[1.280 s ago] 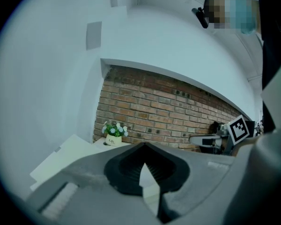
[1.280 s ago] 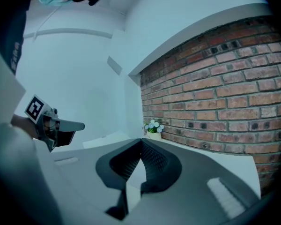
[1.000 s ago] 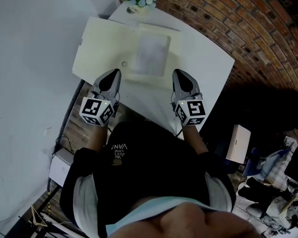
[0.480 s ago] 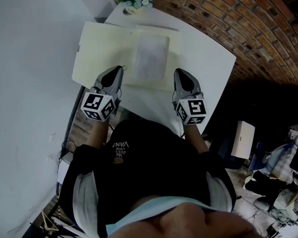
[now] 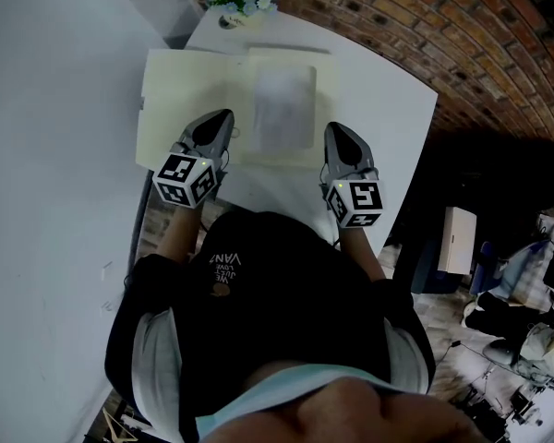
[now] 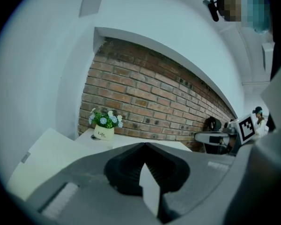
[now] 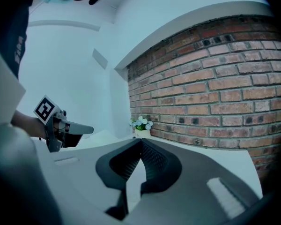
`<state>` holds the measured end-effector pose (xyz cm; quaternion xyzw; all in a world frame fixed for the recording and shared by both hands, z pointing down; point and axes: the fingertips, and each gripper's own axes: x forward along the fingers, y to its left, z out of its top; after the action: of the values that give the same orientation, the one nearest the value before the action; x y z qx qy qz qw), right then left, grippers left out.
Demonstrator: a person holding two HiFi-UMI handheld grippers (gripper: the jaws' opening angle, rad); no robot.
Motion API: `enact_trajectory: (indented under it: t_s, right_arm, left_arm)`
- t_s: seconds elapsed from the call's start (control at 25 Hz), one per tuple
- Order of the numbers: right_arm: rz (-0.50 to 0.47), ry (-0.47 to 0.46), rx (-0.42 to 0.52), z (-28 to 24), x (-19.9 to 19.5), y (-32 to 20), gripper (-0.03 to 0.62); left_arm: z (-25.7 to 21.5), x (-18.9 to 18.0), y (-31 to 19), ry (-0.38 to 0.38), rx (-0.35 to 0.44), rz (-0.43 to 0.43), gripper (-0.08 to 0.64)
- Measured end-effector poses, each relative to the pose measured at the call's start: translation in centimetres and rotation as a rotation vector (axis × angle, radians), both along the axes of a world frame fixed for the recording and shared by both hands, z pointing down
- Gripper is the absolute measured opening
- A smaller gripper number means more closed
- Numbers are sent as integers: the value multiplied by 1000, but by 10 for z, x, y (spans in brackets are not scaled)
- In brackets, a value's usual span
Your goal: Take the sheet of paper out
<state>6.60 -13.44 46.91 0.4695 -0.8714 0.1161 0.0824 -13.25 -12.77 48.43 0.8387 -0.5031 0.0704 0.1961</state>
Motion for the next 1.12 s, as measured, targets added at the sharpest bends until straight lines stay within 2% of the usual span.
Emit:
enact_trajectory:
  t_s: [0.32,0.84,1.12]
  right_arm:
    - [52,8,-18,5,-5,-7,0]
    - [117,24,-50,14,1,-19,0]
    - [120,29,-62,18,2,-24,0]
  left_arm:
    - [15,-5,-28,-1,-40,41,0]
    - [62,-2,-60,64,-190,57,0]
    - [86,1,-70,71,-277,70,2]
